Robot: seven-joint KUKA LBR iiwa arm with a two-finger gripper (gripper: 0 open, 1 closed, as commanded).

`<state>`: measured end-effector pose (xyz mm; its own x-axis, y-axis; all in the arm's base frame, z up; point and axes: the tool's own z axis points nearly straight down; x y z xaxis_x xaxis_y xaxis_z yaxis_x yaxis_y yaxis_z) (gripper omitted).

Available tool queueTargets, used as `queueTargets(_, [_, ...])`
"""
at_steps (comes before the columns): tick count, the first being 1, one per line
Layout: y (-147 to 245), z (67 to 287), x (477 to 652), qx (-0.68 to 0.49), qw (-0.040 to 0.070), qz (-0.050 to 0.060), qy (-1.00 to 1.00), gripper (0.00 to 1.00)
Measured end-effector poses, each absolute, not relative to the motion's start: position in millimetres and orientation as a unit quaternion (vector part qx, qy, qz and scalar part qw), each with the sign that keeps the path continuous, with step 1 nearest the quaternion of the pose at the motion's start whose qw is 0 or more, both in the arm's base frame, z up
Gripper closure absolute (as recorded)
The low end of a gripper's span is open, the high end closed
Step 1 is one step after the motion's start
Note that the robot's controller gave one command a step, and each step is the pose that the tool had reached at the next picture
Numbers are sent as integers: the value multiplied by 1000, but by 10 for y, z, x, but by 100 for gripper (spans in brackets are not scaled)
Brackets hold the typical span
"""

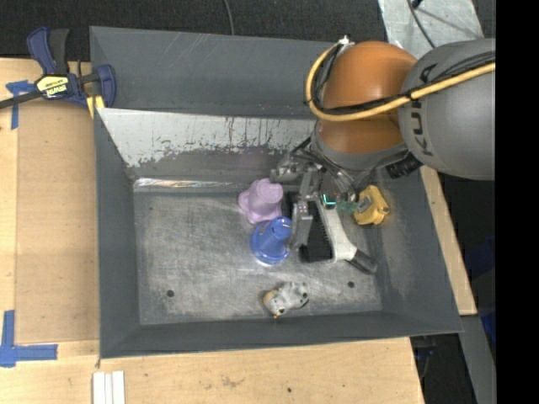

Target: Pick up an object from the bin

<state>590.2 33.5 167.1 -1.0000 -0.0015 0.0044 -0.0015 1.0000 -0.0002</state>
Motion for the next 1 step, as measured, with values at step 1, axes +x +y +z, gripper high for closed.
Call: queueTargets(1, [334, 1718, 5918, 0, -2, 0, -1000, 0])
